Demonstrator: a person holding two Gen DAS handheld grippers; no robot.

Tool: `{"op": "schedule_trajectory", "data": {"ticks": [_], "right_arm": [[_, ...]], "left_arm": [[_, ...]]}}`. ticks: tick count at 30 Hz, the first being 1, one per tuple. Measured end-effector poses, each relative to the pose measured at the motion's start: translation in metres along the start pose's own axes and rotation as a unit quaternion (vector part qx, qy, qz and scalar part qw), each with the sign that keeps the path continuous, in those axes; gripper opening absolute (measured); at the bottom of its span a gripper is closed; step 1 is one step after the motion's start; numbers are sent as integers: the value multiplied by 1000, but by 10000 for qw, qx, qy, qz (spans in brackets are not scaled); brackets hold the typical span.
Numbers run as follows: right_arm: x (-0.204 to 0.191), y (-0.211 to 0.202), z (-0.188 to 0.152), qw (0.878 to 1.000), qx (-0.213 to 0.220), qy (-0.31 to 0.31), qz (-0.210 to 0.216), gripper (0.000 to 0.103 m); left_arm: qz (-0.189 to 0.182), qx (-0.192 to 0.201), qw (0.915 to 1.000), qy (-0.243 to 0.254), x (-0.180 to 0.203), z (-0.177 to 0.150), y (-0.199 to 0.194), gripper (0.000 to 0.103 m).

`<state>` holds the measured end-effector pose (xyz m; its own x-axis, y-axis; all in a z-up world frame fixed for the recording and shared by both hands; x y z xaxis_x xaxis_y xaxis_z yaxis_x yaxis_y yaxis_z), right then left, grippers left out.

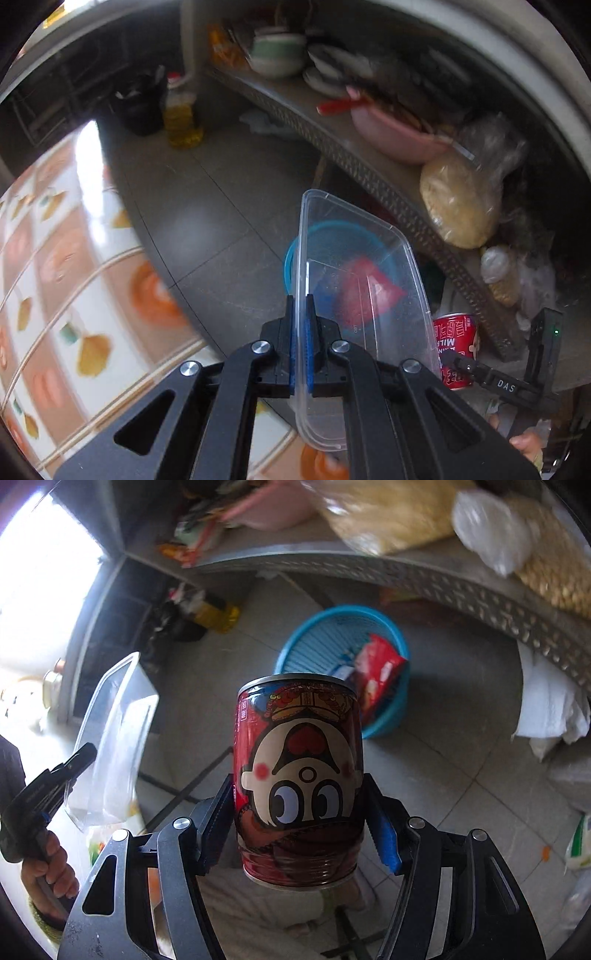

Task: Collect trash
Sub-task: 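Open both grippers to drop the can and container into the wastebasket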

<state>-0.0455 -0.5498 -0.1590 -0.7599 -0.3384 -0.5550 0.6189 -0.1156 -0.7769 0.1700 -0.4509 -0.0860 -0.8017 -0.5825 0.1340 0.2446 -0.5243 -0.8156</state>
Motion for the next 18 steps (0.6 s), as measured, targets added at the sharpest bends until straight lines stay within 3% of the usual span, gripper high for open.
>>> {"op": "schedule_trajectory", "data": {"ticks": [3, 8, 11, 15, 18], "right_arm": [[11, 27, 11, 9998, -46, 162, -118, 62], [10, 69, 40, 9987, 115, 378, -321, 63], [13, 94, 57, 9980, 303, 410, -375, 71], [26, 115, 54, 9965, 279, 463, -632, 73], [24, 102, 44, 9963, 362, 365, -687, 73]], "left_arm": [[102, -338, 9992, 174, 17, 10, 49, 3], [11, -476, 9985, 289, 41, 32, 108, 9], [-145, -564, 9979, 287, 49, 37, 129, 58], [-159, -471, 9985, 249, 49, 37, 126, 60], [-234, -359, 9988, 246, 44, 39, 108, 60]]}}
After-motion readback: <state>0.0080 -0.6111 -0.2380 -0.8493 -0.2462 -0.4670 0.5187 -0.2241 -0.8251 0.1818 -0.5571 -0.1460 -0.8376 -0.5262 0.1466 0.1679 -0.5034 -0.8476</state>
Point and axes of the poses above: each gripper's, at about its wrist camera, not at the fingertips, and y roughly the way its jaws point, x to its right, z to its top, the point moved 4 cm from there along y, roughly the way its jaws point, and after that the axes turned 11 degrees about x, right-handed, at the moved point
